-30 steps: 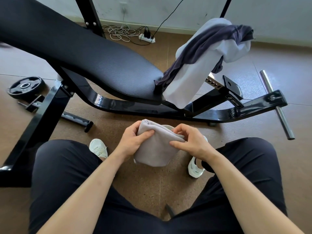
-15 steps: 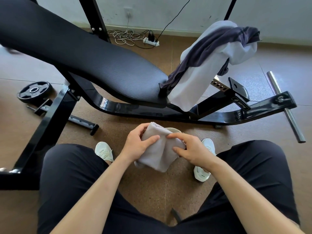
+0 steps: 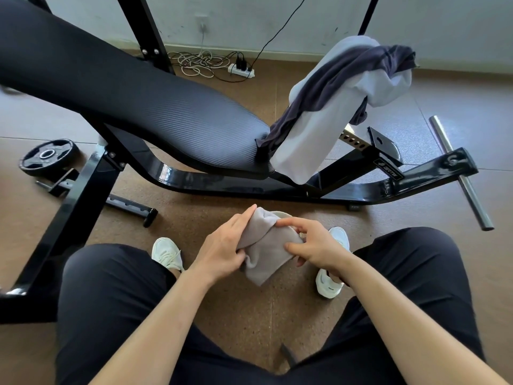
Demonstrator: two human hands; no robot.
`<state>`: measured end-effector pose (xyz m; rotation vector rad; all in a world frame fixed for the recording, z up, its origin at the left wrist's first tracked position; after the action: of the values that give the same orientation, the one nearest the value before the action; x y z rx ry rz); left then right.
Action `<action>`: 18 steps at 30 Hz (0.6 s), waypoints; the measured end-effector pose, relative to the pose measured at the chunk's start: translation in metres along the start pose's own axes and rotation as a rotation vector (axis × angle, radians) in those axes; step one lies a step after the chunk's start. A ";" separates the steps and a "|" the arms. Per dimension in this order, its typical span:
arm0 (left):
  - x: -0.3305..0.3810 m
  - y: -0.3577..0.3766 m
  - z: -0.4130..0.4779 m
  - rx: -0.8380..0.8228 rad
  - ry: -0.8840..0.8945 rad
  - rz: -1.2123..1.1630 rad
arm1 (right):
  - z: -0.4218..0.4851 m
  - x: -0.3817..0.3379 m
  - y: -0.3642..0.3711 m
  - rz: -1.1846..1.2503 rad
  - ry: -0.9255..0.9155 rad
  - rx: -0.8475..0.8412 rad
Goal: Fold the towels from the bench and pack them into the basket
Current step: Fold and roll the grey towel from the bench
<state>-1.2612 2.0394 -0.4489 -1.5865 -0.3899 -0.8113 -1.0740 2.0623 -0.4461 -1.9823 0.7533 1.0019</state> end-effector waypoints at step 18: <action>-0.009 0.026 -0.003 -0.203 -0.311 -0.479 | -0.001 0.000 -0.014 0.404 0.054 -0.107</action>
<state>-1.2516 2.0334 -0.4739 -1.8450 -0.9633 -0.9879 -1.0626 2.0689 -0.4404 -1.9962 1.1843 1.2454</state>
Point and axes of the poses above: each hand's wrist, its own z-axis towards the middle knuckle, its own y-axis out of the palm, x = y × z, the point moved 8 cm from there along z, towards the middle knuckle, and after that the axes turned 5 degrees about -z, right-handed, at the moved point
